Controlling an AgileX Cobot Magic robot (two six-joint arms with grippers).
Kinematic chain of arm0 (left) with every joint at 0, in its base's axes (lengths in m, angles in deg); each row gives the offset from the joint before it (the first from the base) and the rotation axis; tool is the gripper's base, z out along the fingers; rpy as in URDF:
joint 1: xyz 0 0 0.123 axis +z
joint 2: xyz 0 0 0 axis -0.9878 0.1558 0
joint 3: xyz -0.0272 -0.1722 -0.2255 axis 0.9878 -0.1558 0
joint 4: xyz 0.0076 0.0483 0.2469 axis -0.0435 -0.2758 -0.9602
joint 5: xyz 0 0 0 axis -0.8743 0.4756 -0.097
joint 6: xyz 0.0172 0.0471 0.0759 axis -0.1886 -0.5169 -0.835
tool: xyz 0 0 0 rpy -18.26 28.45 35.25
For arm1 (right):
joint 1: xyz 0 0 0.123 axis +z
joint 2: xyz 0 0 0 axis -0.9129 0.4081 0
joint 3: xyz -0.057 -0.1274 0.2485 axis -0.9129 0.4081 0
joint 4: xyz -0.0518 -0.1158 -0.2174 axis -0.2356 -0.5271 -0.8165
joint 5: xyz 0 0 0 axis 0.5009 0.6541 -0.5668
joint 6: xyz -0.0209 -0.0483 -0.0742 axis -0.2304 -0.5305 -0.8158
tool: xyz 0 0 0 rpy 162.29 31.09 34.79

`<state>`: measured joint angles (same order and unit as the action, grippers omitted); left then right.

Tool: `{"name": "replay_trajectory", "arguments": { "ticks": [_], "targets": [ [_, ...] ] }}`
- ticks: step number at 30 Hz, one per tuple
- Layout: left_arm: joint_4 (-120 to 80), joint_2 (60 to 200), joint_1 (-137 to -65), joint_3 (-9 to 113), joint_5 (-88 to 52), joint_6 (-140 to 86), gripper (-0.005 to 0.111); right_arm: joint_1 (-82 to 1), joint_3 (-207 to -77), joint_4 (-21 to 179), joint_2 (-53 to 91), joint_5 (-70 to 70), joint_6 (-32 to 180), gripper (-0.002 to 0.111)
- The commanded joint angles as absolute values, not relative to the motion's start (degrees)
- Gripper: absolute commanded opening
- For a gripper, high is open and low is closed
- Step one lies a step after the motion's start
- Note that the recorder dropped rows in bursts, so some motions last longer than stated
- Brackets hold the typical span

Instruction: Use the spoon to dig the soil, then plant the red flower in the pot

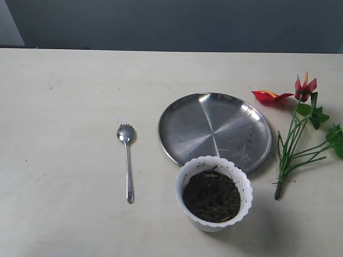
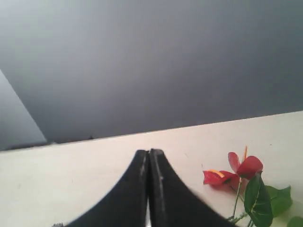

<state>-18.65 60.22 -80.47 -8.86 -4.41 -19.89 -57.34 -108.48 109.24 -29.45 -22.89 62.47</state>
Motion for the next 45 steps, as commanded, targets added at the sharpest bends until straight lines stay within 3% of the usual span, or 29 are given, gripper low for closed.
{"name": "replay_trajectory", "arguments": {
  "ticks": [1,7,14,21,24,28,45],
  "targets": [
    [-18.22,60.09,-80.66,-8.7,-4.43,-19.89,0.0,-57.21,-123.31,109.07,-10.83,-37.61,55.9,-0.001],
    [-18.22,60.09,-80.66,-8.7,-4.43,-19.89,0.0,-48.52,-138.25,109.0,10.96,-47.2,53.25,-0.001],
    [-18.33,60.09,-80.66,-8.7,-4.46,-19.89,0.0,-28.56,-147.32,100.47,31.67,-46.46,60.08,-0.001],
    [-18.33,60.09,-80.66,-8.7,-4.46,-19.89,0.0,-16.1,-158.01,96.01,50.33,-42.87,65.26,0.0],
    [-18.33,60.09,-80.66,-8.7,-4.46,-19.89,0.0,-14.25,-163.85,95.37,56.26,-43.96,65.28,0.015],
    [-18.33,60.09,-80.66,-8.7,-4.46,-19.89,0.0,-13.81,-171.03,95.11,62.23,-46.95,65.73,0.051],
    [-18.33,60.09,-80.66,-8.7,-4.46,-19.89,0.0,-13.67,-174.93,94.16,77.24,-49.66,67.7,0.049]
  ]
}}
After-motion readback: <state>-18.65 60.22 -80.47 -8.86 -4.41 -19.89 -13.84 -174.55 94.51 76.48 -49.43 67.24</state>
